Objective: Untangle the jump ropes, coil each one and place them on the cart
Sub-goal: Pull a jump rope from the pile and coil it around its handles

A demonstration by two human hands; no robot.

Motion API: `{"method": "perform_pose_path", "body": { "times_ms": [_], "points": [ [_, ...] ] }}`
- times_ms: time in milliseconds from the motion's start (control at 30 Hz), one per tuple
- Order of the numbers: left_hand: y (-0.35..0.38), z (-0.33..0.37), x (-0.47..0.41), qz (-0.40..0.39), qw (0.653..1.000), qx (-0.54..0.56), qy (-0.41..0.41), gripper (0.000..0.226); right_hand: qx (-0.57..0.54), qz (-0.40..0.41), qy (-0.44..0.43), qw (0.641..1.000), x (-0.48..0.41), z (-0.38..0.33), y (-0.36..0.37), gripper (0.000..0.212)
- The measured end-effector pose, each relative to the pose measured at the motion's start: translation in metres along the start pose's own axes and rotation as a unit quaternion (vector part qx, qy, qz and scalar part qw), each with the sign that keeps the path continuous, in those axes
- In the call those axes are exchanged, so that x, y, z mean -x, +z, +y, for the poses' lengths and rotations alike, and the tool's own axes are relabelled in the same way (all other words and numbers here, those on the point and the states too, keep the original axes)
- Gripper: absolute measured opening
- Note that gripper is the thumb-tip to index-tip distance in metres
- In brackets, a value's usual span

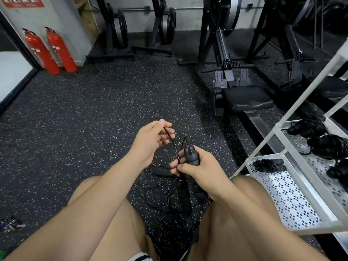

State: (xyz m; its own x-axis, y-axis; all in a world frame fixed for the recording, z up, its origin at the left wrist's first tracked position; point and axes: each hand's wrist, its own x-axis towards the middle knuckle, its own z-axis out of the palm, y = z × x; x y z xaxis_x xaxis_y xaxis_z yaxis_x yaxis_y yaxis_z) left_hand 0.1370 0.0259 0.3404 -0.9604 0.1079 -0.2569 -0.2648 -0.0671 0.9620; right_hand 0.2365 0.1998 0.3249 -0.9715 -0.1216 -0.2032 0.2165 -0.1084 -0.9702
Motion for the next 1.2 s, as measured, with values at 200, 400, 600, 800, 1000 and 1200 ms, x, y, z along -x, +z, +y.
{"method": "perform_pose_path", "body": {
  "times_ms": [200,400,600,800,1000,1200],
  "points": [
    [0.0,-0.04,0.022,-0.142,0.98,-0.093,-0.107,0.055,-0.082,0.09,0.008,0.992,-0.02,-0.009,-0.007,0.025],
    [0.0,-0.073,0.044,-0.201,0.967,-0.143,-0.063,0.027,-0.199,0.121,0.036,0.972,-0.034,0.006,-0.012,0.025],
    [-0.001,-0.098,0.049,-0.107,0.989,-0.089,-0.048,0.018,-0.145,0.134,0.062,0.978,-0.038,0.036,-0.018,0.018],
    [-0.002,-0.094,0.039,0.009,0.993,0.005,-0.115,0.011,0.054,0.098,0.155,0.982,-0.029,0.062,-0.014,0.038],
    [0.0,-0.096,0.036,-0.016,0.99,0.018,-0.14,0.02,0.062,0.147,0.133,0.978,-0.034,0.067,-0.007,0.01],
    [-0.002,-0.099,0.034,-0.042,0.993,0.054,-0.097,0.011,0.09,0.167,0.084,0.978,-0.038,0.067,-0.009,0.009]
  ]
}}
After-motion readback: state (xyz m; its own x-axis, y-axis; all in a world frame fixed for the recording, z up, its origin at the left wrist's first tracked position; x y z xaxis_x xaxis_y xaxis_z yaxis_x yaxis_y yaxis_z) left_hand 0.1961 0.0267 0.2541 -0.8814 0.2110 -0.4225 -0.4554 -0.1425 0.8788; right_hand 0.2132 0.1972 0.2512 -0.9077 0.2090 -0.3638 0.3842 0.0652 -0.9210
